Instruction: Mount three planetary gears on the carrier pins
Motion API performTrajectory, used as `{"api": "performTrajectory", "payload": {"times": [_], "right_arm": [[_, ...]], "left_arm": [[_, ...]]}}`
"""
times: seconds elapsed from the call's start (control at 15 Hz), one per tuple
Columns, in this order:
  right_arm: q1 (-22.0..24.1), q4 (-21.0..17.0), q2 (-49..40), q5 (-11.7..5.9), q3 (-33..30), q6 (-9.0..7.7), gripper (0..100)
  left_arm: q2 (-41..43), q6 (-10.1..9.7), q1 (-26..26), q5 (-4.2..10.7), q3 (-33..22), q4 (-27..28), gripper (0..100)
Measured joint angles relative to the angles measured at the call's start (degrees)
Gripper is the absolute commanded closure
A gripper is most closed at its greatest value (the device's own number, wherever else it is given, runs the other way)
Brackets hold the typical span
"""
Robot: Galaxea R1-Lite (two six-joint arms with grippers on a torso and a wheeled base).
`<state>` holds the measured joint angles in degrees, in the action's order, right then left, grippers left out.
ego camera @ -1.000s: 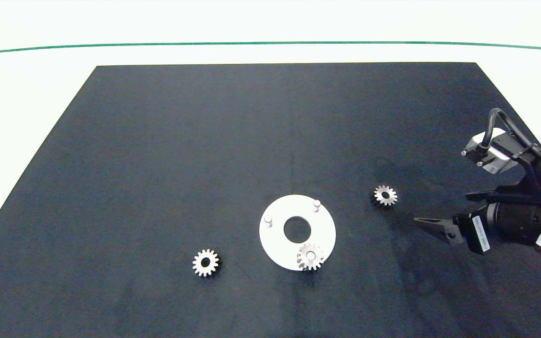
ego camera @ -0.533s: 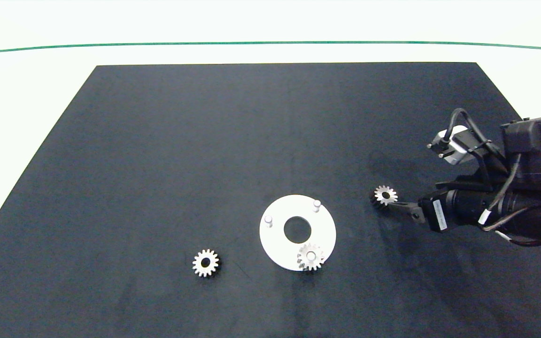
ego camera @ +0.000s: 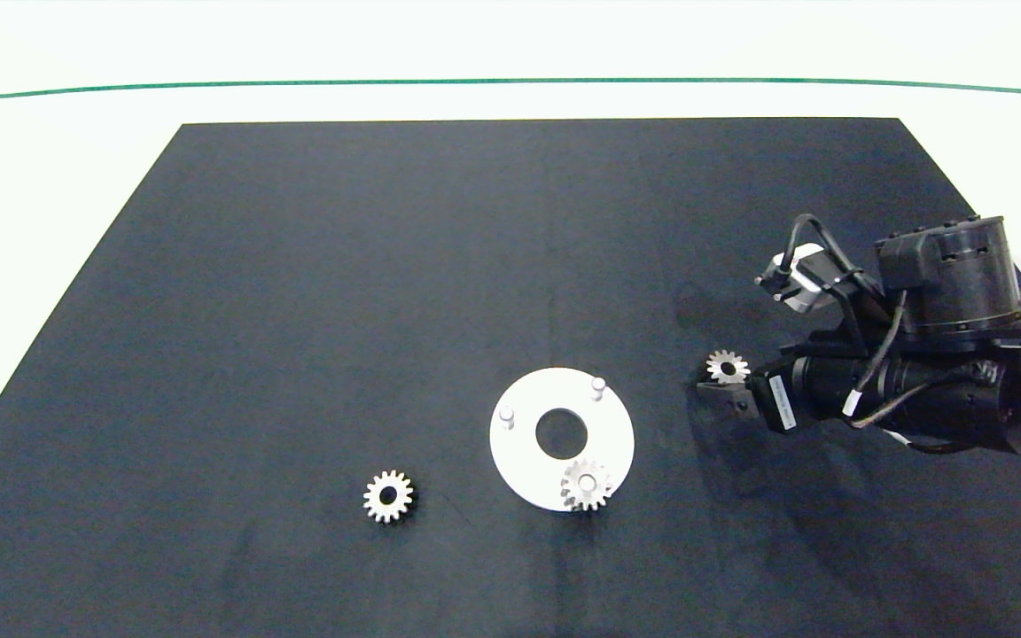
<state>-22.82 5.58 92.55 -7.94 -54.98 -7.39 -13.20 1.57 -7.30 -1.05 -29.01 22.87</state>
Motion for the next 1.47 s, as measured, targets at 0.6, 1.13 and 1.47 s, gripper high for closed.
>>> {"api": "performTrajectory", "payload": {"times": [0.6,1.13,1.47], "right_arm": [[-0.09,0.11,2.71,-0.02,-1.24,0.0,10],[-0.09,0.17,4.69,0.04,-2.23,0.91,27],[-0.09,1.33,5.83,0.02,-2.66,0.94,36]], "left_arm": [[0.01,-0.01,0.0,0.01,-0.09,0.0,0],[0.2,-0.01,0.0,0.0,-0.09,0.02,0],[0.2,-0.01,-0.09,0.0,-0.09,0.04,0]]}}
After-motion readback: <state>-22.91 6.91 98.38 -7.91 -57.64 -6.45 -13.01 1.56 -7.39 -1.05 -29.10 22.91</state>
